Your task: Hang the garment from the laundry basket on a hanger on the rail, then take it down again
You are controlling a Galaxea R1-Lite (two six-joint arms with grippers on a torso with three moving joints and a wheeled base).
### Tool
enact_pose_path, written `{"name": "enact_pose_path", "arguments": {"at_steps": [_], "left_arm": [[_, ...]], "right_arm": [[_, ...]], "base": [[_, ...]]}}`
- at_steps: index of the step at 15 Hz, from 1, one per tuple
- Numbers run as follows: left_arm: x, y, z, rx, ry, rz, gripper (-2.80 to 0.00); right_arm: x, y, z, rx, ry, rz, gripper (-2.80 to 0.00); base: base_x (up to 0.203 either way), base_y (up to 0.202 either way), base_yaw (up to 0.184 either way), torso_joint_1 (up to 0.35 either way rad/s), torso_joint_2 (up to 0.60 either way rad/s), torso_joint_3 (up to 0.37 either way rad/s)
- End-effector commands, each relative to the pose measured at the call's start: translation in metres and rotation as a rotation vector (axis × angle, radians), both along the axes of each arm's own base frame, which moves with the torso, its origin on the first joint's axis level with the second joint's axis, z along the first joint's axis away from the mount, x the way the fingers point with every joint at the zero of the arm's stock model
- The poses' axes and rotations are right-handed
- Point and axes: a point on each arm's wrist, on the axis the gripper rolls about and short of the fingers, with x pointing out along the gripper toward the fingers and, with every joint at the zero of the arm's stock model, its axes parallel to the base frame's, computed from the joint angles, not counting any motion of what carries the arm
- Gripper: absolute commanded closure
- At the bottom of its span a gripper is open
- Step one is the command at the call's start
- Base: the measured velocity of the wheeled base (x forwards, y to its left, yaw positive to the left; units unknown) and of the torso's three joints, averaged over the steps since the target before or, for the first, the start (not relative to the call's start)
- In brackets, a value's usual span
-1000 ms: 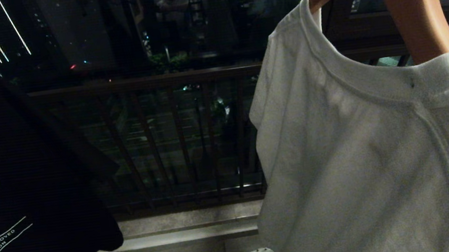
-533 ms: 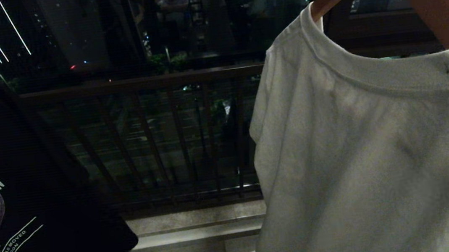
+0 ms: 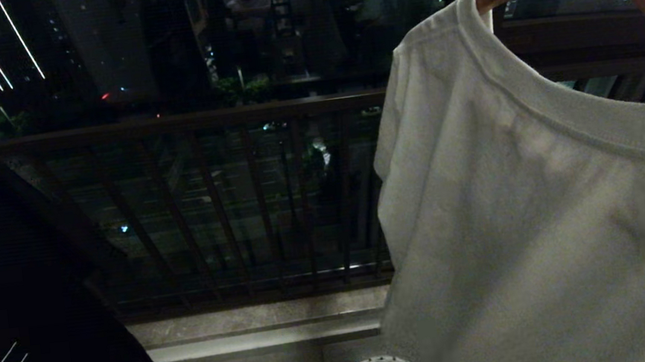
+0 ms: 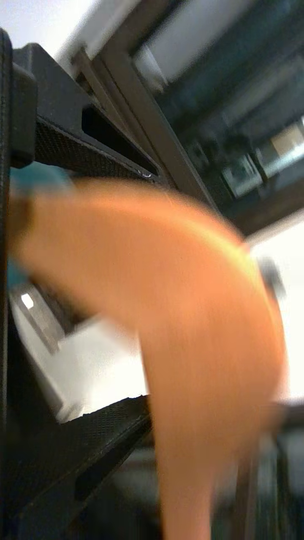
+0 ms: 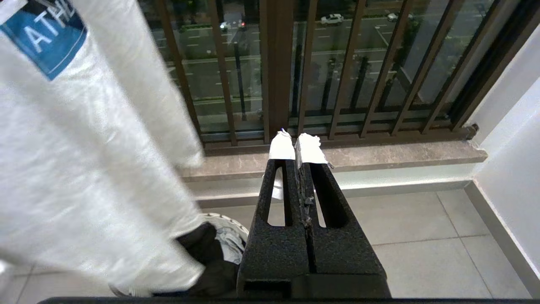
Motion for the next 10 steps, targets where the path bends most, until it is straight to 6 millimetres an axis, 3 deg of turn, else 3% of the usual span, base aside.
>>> {"name": "enact_pose_path", "arguments": {"at_steps": [1, 5, 10], "left_arm": [[-0.001, -0.005, -0.002, -0.001, 0.004, -0.035, -2.8], [0.001, -0.01, -0.009, -0.006, 0.017, -0.086, -2.8], [-0.021, -0.014, -0.004, 0.0, -0.034, -0.11, -2.8]], "right_arm": [[0.0, 0.0, 0.0, 0.001, 0.0, 0.0, 0.0], [0.0, 0.0, 0.0, 0.001, -0.001, 0.0, 0.0], [0.0, 0.0, 0.0, 0.0, -0.001, 0.0, 0.0]], "base": [[0.0, 0.0, 0.0, 0.0, 0.0, 0.0], [0.0, 0.0, 0.0, 0.0, 0.0, 0.0], [0.0, 0.0, 0.0, 0.0, 0.0, 0.0]]}}
